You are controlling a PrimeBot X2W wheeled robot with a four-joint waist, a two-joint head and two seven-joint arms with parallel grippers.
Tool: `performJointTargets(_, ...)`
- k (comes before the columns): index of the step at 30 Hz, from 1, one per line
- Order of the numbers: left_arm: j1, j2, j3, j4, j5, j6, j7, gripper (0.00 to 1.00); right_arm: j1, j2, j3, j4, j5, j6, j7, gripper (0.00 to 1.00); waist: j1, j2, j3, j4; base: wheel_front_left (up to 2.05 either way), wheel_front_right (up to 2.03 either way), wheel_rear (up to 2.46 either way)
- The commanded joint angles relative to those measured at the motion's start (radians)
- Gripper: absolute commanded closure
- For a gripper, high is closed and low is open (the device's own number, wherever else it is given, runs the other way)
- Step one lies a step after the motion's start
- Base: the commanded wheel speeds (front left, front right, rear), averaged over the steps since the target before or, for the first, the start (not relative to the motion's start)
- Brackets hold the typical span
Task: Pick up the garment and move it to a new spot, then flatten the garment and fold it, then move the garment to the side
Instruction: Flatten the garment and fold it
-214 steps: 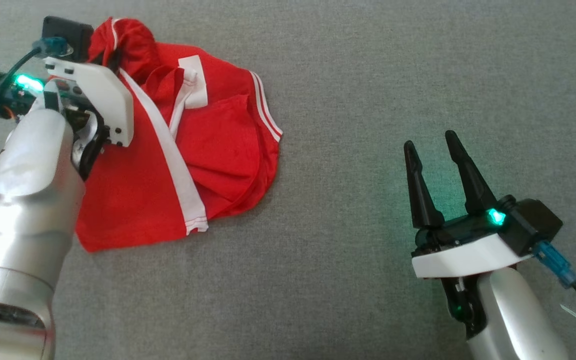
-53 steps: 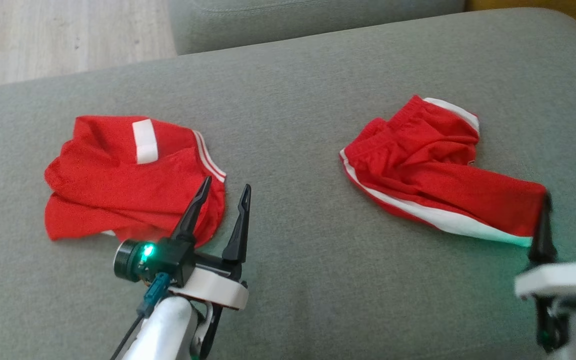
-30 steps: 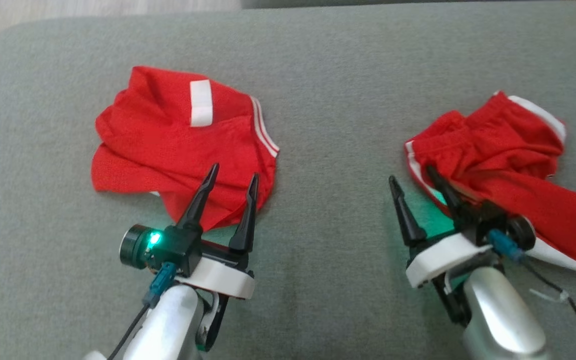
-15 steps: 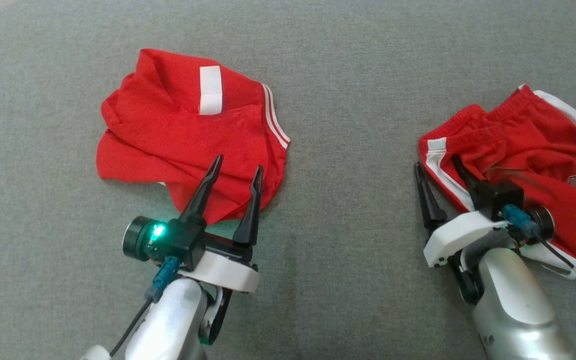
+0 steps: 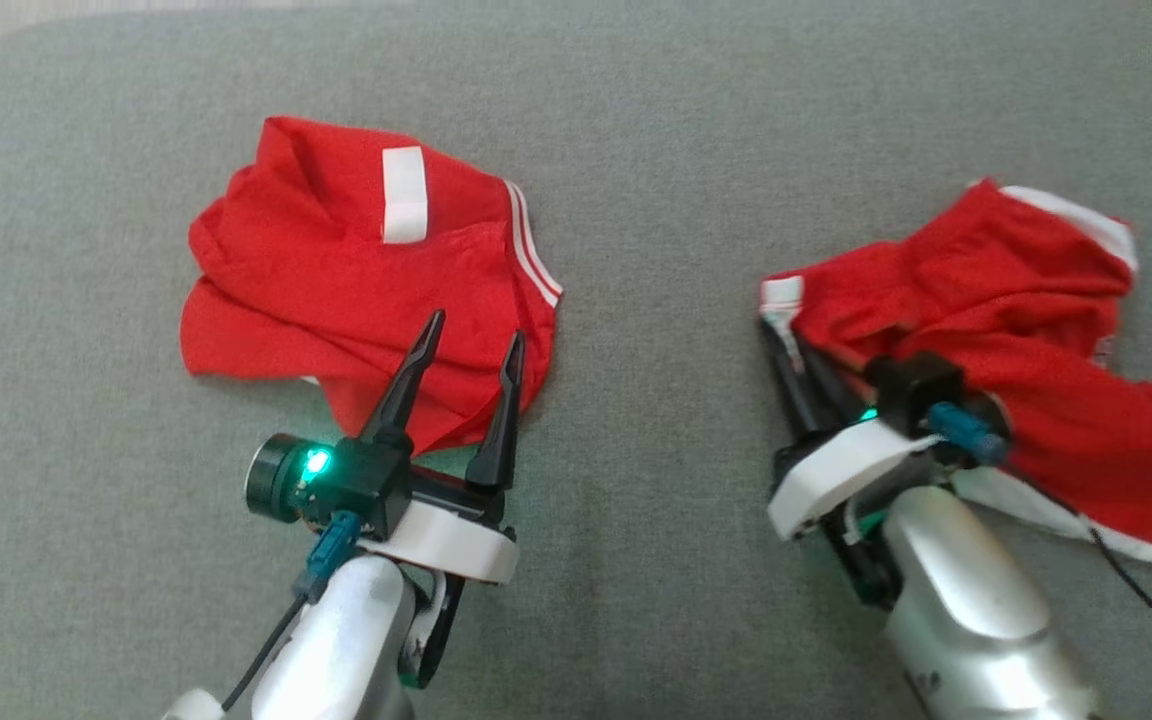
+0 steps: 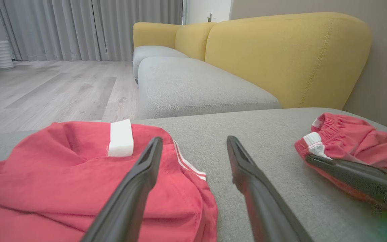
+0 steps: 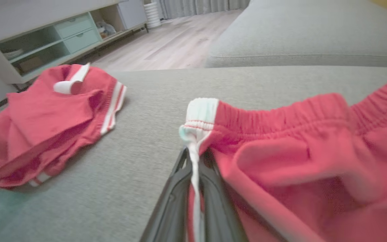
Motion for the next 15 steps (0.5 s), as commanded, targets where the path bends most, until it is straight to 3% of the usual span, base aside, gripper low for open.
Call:
performJointTargets(1,-0.023,0.001,0.031,-0.025,-0.005,0.005,-0.005,0.0,-0.003,0.009,0.05,-0.04,0.018,-0.001,-0.015,1.0,0.0,0.0,-0.011,-0.006,0.0,0.0,0.0)
performJointTargets(8,-0.009,0.001,0.036,-0.022,-0.005,0.005,-0.005,0.0,0.019,0.007,0.214,-0.061,0.093,-0.001,-0.009,1.0,0.0,0.0,-0.048,-0.024,0.0,0.0,0.0)
performJointTargets(9,-0.006,0.001,0.038,-0.025,-0.004,0.004,-0.005,0.0,0.02,0.005,0.221,-0.06,0.096,-0.001,-0.01,0.6,0.0,0.0,-0.052,-0.028,0.0,0.0,0.0)
performJointTargets(10,-0.005,0.001,0.04,-0.034,-0.005,0.003,-0.005,0.0,0.022,0.004,0.224,-0.06,0.098,-0.001,-0.01,0.0,0.0,0.0,-0.055,-0.033,0.0,0.0,0.0)
performJointTargets(15,0.007,0.001,0.055,-0.061,-0.008,0.003,-0.005,0.0,0.037,0.0,0.195,-0.092,0.102,-0.001,-0.015,0.0,0.0,0.0,-0.076,-0.062,0.0,0.0,0.0)
